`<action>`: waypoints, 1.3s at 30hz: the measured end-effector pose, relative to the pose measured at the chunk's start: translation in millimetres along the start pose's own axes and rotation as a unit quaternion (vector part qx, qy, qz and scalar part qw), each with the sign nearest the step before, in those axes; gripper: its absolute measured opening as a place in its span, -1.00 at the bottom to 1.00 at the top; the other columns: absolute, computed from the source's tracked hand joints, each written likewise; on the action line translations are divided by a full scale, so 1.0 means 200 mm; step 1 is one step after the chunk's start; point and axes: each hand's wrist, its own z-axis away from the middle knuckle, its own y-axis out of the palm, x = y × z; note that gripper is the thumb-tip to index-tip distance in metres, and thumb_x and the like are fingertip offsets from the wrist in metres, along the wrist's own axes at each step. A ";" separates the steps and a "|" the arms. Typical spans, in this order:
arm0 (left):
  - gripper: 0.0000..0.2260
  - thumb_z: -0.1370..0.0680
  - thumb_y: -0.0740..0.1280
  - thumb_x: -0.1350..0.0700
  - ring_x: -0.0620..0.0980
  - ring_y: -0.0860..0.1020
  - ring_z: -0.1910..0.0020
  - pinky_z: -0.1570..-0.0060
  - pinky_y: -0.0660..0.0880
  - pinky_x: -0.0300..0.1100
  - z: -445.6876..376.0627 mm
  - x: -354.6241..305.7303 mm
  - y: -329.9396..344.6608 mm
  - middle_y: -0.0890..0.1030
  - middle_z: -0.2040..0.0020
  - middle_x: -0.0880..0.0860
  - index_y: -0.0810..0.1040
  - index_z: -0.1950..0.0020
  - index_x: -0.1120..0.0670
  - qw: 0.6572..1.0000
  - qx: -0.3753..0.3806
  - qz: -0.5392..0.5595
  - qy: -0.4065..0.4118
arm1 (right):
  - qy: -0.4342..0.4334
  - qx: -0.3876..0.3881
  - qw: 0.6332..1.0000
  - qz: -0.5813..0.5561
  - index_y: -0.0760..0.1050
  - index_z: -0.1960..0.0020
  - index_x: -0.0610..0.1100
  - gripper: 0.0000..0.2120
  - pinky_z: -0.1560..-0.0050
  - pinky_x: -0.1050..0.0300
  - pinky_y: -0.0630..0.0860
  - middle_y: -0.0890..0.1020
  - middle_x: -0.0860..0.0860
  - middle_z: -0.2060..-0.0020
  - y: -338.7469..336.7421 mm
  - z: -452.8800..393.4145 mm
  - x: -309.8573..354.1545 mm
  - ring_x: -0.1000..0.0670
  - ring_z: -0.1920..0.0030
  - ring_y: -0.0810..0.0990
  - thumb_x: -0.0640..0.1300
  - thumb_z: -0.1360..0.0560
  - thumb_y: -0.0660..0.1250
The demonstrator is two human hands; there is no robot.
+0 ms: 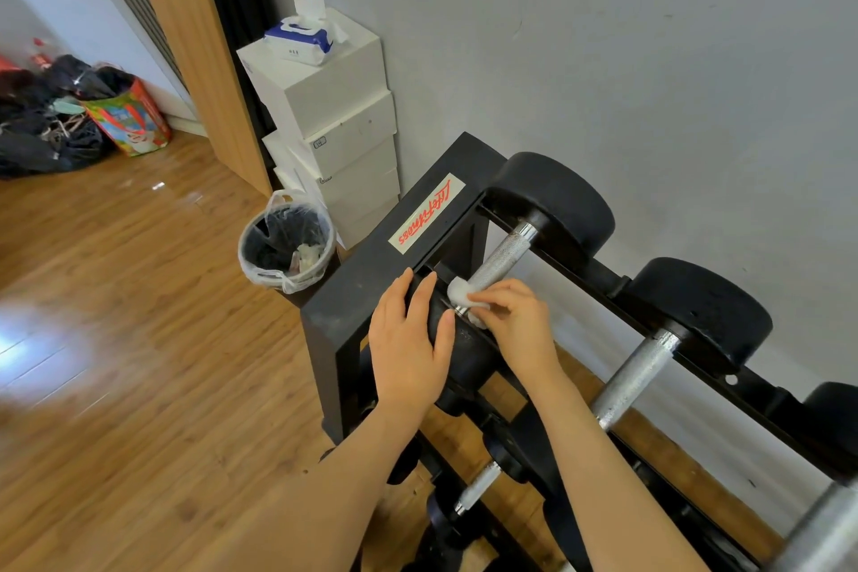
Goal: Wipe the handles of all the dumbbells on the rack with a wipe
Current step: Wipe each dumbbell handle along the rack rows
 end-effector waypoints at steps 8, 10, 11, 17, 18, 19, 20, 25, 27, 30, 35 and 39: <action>-0.51 -0.59 0.08 -0.16 0.04 0.32 -0.46 -0.41 0.31 0.07 0.00 0.00 0.00 0.38 -0.47 0.06 0.41 -0.46 0.00 1.000 -0.006 0.010 0.001 | -0.032 0.006 0.999 0.038 0.61 -0.13 -0.15 -0.76 0.00 0.42 0.49 0.50 0.08 0.01 0.02 0.01 0.02 0.16 -0.01 0.52 -0.29 -0.48 0.39; -0.52 -0.59 0.08 -0.16 0.04 0.32 -0.46 -0.40 0.32 0.09 0.00 0.00 0.00 0.38 -0.47 0.05 0.40 -0.46 -0.01 1.000 -0.006 0.009 0.001 | -0.050 0.010 0.997 0.052 0.60 -0.11 -0.14 -0.79 -0.02 0.36 0.52 0.49 0.09 0.04 0.00 -0.02 0.03 0.18 0.01 0.50 -0.28 -0.49 0.38; -0.52 -0.60 0.08 -0.17 0.03 0.32 -0.46 -0.40 0.32 0.09 0.00 0.00 0.00 0.38 -0.47 0.05 0.40 -0.46 -0.02 1.000 -0.005 0.008 0.001 | -0.049 0.004 0.997 0.053 0.60 -0.10 -0.15 -0.81 -0.04 0.32 0.53 0.50 0.08 0.05 -0.01 -0.04 0.04 0.18 0.02 0.50 -0.27 -0.49 0.38; -0.52 -0.60 0.08 -0.18 0.03 0.32 -0.46 -0.41 0.23 -0.02 0.00 0.01 0.01 0.37 -0.48 0.03 0.40 -0.46 -0.04 1.000 -0.004 0.000 -0.001 | -0.130 0.073 0.972 0.180 0.59 -0.17 -0.14 -0.77 -0.18 0.13 0.49 0.55 0.00 -0.05 -0.04 -0.13 0.08 0.10 -0.10 0.45 -0.16 -0.53 0.34; -0.52 -0.60 0.07 -0.19 0.03 0.32 -0.46 -0.41 0.21 -0.04 0.00 0.01 0.01 0.37 -0.48 0.03 0.40 -0.46 -0.04 1.000 -0.003 -0.001 -0.001 | -0.137 0.101 0.967 0.188 0.57 -0.21 -0.13 -0.75 -0.23 0.13 0.45 0.54 0.01 -0.09 -0.06 -0.14 0.08 0.12 -0.13 0.41 -0.15 -0.54 0.34; -0.52 -0.60 0.07 -0.19 0.03 0.32 -0.46 -0.40 0.20 -0.05 0.00 0.01 0.01 0.37 -0.48 0.03 0.40 -0.46 -0.04 1.000 -0.003 -0.002 -0.001 | -0.132 0.131 0.964 0.190 0.55 -0.25 -0.11 -0.71 -0.28 0.13 0.42 0.53 0.03 -0.14 -0.09 -0.14 0.09 0.15 -0.17 0.38 -0.15 -0.53 0.34; -0.53 -0.60 0.07 -0.19 0.03 0.32 -0.46 -0.40 0.19 -0.06 0.00 0.01 0.01 0.37 -0.48 0.03 0.40 -0.46 -0.04 1.000 -0.003 -0.001 0.001 | -0.128 0.158 0.960 0.194 0.51 -0.30 -0.10 -0.67 -0.33 0.12 0.38 0.51 0.04 -0.20 -0.12 -0.14 0.09 0.15 -0.22 0.36 -0.17 -0.53 0.34; -0.53 -0.60 0.09 -0.18 0.03 0.30 -0.47 -0.41 0.16 -0.05 0.00 0.01 0.01 0.37 -0.48 0.04 0.40 -0.46 -0.05 1.000 -0.003 0.008 0.001 | -0.084 0.262 0.930 0.244 0.34 -0.45 -0.01 -0.55 -0.44 0.07 0.27 0.35 0.05 -0.44 -0.18 -0.15 0.12 0.05 -0.42 0.32 -0.18 -0.58 0.27; -0.54 -0.60 0.10 -0.17 0.03 0.29 -0.47 -0.41 0.15 -0.04 0.00 0.02 0.01 0.36 -0.48 0.04 0.40 -0.46 -0.05 1.000 -0.002 0.011 0.002 | -0.084 0.298 0.926 0.214 0.39 -0.41 0.04 -0.61 -0.40 0.07 0.32 0.44 0.04 -0.38 -0.14 -0.14 0.13 0.04 -0.37 0.40 -0.07 -0.59 0.26; -0.54 -0.60 0.11 -0.17 0.02 0.28 -0.48 -0.41 0.13 -0.05 0.00 0.02 0.02 0.36 -0.49 0.03 0.39 -0.46 -0.07 1.000 0.001 0.015 0.002 | -0.117 0.308 0.913 0.240 0.43 -0.40 -0.05 -0.62 -0.37 0.16 0.27 0.49 -0.02 -0.34 -0.10 -0.16 0.09 -0.03 -0.35 0.44 -0.12 -0.59 0.23; -0.55 -0.60 0.12 -0.15 0.02 0.30 -0.46 -0.40 0.13 -0.05 0.00 0.02 0.02 0.38 -0.47 0.03 0.40 -0.45 -0.06 1.000 -0.004 0.013 0.007 | -0.160 0.272 0.904 0.289 0.43 -0.37 0.11 -0.63 -0.35 0.04 0.38 0.51 0.05 -0.31 -0.13 -0.19 0.06 0.04 -0.29 0.47 0.05 -0.57 0.25; -0.56 -0.59 0.12 -0.15 0.01 0.29 -0.46 -0.40 0.12 -0.05 0.00 0.01 0.01 0.38 -0.47 0.03 0.41 -0.44 -0.06 1.000 -0.005 0.015 0.007 | -0.218 0.279 0.877 0.324 0.51 -0.27 0.15 -0.52 -0.24 0.04 0.47 0.60 0.07 -0.15 -0.12 -0.18 0.04 0.12 -0.15 0.56 0.34 -0.43 0.25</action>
